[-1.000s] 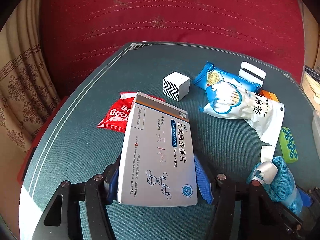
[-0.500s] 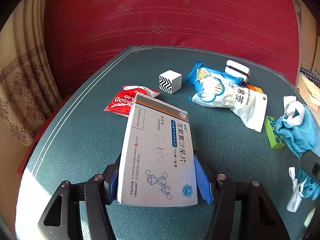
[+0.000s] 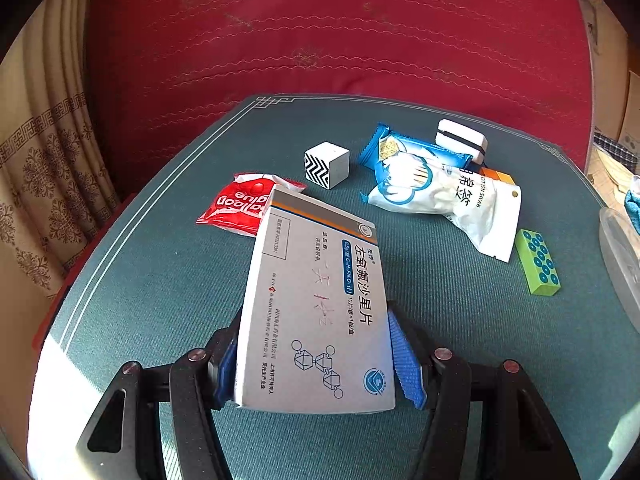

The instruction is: Organize objects

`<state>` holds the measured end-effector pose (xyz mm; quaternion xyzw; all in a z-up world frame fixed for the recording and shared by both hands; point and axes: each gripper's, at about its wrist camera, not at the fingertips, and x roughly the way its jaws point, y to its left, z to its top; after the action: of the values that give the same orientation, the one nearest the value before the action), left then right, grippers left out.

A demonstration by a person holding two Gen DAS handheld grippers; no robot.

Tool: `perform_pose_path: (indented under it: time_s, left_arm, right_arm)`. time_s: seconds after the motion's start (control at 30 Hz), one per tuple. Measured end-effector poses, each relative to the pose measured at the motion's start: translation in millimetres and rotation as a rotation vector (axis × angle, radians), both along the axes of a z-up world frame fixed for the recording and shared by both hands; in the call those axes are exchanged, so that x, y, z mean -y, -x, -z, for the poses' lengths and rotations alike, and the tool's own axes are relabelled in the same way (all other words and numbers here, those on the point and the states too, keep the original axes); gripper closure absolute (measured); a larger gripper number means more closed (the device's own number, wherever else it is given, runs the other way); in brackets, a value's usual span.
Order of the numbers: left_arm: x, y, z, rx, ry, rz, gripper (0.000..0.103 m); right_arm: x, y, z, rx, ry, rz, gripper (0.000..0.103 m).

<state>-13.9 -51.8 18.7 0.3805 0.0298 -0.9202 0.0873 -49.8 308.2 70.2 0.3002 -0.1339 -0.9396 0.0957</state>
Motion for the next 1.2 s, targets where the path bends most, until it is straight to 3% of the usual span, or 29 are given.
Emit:
perform_pose_path:
  time_s: [0.2,0.4,0.7,1.2]
  left_arm:
    - [-13.3,-2.1,-2.6,-0.005,-0.001,0.032,0.037]
    - [-25.0,-2.7,-7.0,-0.015,-0.004,0.07,0.037]
    - [-31.1,-1.7,-8.3,-0.013,-0.005,0.087,0.037]
    - [-64.9,6.0,-20.5,-0.028,-0.003,0.14,0.037]
  right_arm:
    - [-53.1,5.6,1.1,0.028,-0.046,0.186,0.056]
    - [-93.3,10.2,17.4,0.093,-0.049,0.299,0.056]
    - [-105.1,12.4,29.8,0.133,-0.049,0.319,0.054]
    - [-109.4,7.2,26.7,0.102,-0.054,0.345,0.054]
